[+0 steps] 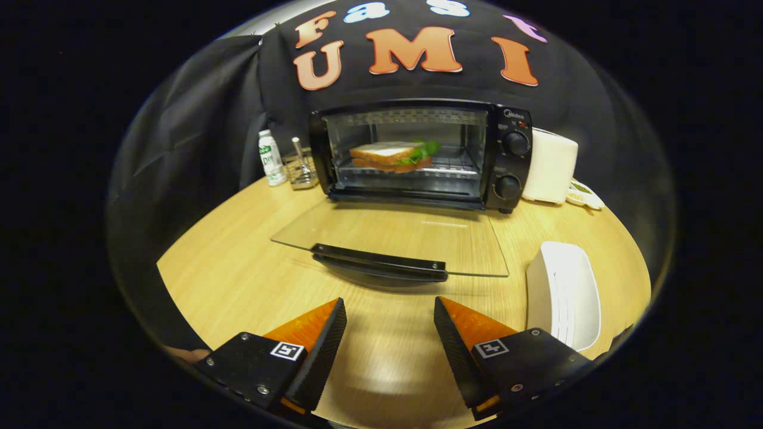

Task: Open the toaster oven, put the food inside, and close the toaster oven door.

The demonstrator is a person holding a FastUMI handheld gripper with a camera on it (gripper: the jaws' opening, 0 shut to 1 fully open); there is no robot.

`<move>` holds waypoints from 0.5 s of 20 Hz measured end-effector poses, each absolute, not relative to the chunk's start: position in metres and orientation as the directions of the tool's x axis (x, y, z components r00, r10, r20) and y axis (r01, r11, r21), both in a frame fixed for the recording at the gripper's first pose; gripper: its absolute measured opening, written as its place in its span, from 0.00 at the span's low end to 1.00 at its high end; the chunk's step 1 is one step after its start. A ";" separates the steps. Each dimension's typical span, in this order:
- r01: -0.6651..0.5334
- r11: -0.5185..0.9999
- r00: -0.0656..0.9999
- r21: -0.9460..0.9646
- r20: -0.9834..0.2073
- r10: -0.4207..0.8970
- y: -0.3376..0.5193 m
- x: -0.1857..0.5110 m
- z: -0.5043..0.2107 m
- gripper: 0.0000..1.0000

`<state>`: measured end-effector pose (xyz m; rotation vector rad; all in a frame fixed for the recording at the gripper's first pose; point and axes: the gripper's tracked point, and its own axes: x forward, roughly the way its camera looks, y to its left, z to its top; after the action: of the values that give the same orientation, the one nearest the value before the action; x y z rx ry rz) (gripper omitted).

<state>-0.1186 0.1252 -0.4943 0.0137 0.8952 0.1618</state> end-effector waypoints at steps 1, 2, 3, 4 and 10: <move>-0.128 0.989 0.610 0.070 -0.781 0.134 0.122 -0.118 -0.497 0.88; -0.126 0.990 0.604 0.066 -0.787 0.129 0.122 -0.118 -0.501 0.89; -0.126 0.990 0.595 0.069 -0.793 0.131 0.125 -0.118 -0.506 0.88; -0.121 0.990 0.583 0.075 -0.802 0.132 0.128 -0.118 -0.510 0.88; -0.122 0.990 0.613 0.070 -0.780 0.131 0.138 -0.093 -0.510 0.88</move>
<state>-0.0930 0.1384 -0.5099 0.0105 0.8998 0.1458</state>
